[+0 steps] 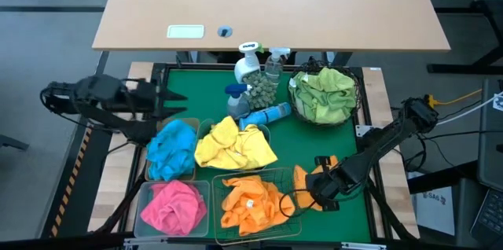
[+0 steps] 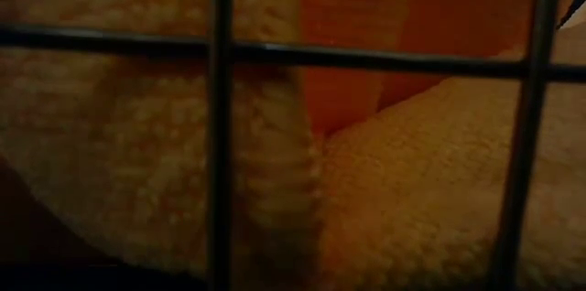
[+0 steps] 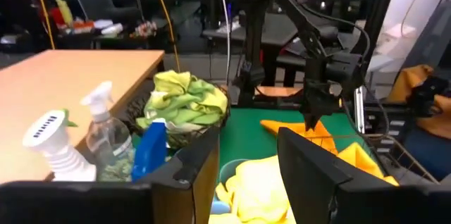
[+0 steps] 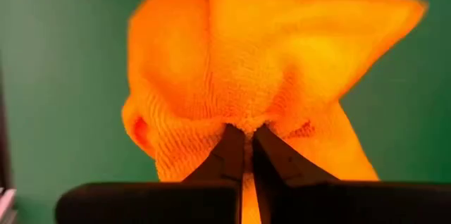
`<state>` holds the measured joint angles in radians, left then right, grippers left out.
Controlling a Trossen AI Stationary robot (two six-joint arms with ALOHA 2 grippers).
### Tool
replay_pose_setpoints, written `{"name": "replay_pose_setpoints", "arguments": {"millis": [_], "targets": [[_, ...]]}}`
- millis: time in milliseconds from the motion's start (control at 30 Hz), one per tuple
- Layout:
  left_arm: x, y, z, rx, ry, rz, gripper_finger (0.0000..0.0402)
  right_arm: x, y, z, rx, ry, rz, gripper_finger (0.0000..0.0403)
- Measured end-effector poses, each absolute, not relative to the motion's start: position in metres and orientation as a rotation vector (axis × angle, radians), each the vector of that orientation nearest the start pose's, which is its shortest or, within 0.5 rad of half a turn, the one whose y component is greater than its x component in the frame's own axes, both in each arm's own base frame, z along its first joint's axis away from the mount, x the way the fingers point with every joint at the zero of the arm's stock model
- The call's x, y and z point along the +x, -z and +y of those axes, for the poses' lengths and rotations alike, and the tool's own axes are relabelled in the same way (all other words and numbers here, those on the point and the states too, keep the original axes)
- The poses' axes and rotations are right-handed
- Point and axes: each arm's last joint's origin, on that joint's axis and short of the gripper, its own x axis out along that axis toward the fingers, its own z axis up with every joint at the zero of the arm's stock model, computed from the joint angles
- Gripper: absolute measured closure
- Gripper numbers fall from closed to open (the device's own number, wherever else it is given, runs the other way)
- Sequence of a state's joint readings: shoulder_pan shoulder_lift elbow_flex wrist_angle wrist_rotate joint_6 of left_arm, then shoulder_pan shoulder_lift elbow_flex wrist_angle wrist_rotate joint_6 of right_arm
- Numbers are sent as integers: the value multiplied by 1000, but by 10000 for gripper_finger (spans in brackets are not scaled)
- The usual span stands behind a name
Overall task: Sort microfiber towel by color & place in baskets
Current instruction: Put the orange microfiber towel into the gold wire basket
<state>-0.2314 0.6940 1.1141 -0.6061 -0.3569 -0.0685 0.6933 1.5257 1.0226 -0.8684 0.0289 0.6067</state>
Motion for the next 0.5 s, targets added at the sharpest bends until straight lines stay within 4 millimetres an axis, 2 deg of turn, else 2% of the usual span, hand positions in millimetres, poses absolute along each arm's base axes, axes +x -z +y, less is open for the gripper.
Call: {"name": "replay_pose_setpoints", "arguments": {"millis": [133,267,367,500], "targets": [[91,-410,-10,5,-158,157,262,214,-251,175,-27,-108,1373,387],[85,-407,-8,26,-188,171,262,218,-300,175,-61,-59,1286,395],[88,-395,-8,44,-205,198,262,219,-339,172,-80,-26,1172,395],[95,-368,-10,67,-208,240,262,223,-384,171,-103,-37,973,389]]}}
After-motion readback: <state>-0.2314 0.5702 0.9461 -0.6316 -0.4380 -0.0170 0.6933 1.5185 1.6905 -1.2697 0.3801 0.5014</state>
